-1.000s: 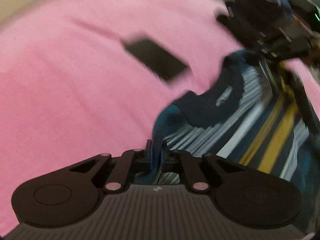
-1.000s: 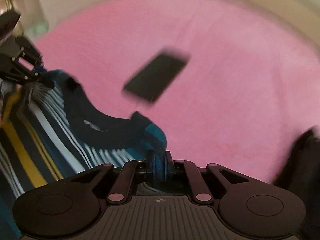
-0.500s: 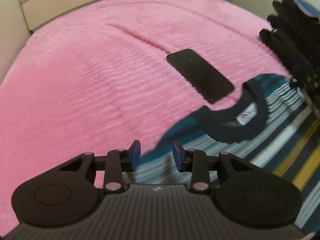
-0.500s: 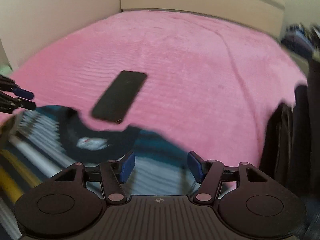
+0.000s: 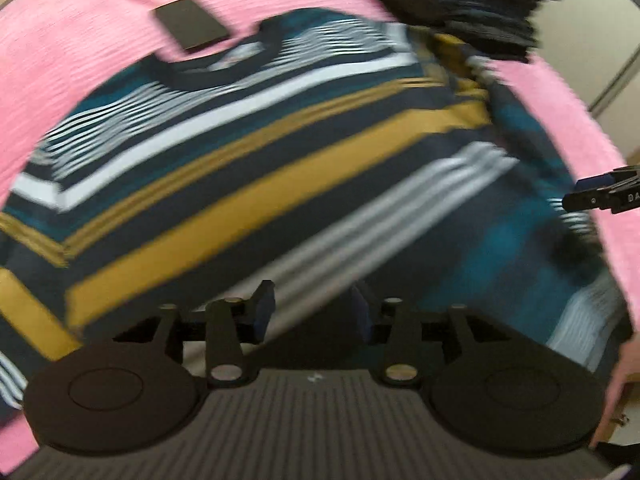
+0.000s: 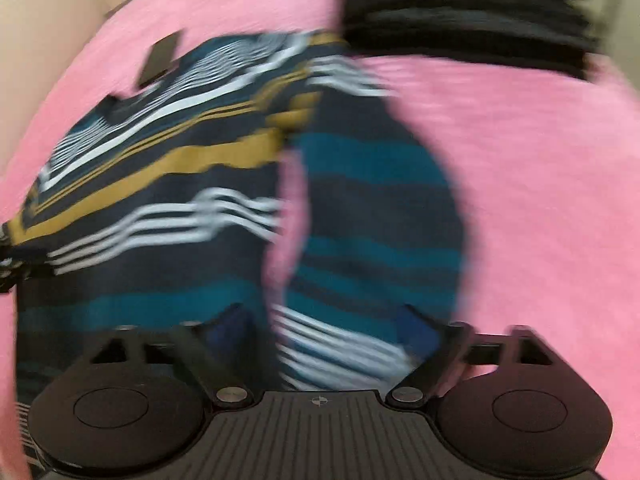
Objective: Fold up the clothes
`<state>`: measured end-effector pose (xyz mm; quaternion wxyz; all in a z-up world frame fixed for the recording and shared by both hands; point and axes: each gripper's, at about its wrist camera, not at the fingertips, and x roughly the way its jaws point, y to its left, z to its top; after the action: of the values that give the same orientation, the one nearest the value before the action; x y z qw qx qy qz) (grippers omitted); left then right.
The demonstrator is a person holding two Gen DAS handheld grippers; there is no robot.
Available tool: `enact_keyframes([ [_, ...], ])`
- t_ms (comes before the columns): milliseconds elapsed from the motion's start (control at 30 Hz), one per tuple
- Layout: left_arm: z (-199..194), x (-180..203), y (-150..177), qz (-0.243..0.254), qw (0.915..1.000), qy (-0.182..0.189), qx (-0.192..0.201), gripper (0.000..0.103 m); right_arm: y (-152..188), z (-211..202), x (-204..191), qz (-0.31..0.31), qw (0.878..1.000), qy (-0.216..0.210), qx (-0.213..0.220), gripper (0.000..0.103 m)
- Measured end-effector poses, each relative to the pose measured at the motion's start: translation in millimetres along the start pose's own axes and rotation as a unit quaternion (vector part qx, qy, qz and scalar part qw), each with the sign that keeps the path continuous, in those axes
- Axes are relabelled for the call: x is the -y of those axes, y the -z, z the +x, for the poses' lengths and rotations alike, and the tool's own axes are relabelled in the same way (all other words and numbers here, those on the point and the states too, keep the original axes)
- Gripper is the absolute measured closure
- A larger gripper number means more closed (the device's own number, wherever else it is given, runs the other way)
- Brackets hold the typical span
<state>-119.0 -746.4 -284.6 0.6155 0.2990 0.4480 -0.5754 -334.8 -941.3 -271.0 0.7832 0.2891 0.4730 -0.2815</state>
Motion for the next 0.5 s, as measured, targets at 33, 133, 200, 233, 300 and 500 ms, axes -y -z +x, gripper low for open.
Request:
enact_keyframes([
  [33, 2, 16, -1, 0.003, 0.9999, 0.014, 0.0, 0.064, 9, -12, 6, 0.008, 1.0, 0.007, 0.005, 0.01],
  [133, 11, 64, -8, 0.026, 0.9984, 0.05, 0.0, 0.064, 35, -47, 20, 0.027, 0.999, 0.025, 0.021, 0.01],
  [200, 19, 96, -14, 0.043, 0.9965, 0.072, 0.002, 0.064, 49, -53, 14, 0.008, 1.0, 0.023, 0.017, 0.01],
  [233, 23, 110, -17, 0.054, 0.9954, 0.08, 0.003, 0.064, 54, -50, 11, -0.004, 1.0, 0.023, 0.014, 0.01],
  [300, 29, 135, -23, 0.078, 0.9927, 0.092, 0.003, 0.064, 66, -42, 12, 0.003, 1.0, 0.012, 0.005, 0.01],
  [500, 32, 177, -34, 0.135, 0.9861, 0.096, -0.004, 0.064, 75, -20, 52, 0.168, 0.98, -0.101, -0.019, 0.082],
])
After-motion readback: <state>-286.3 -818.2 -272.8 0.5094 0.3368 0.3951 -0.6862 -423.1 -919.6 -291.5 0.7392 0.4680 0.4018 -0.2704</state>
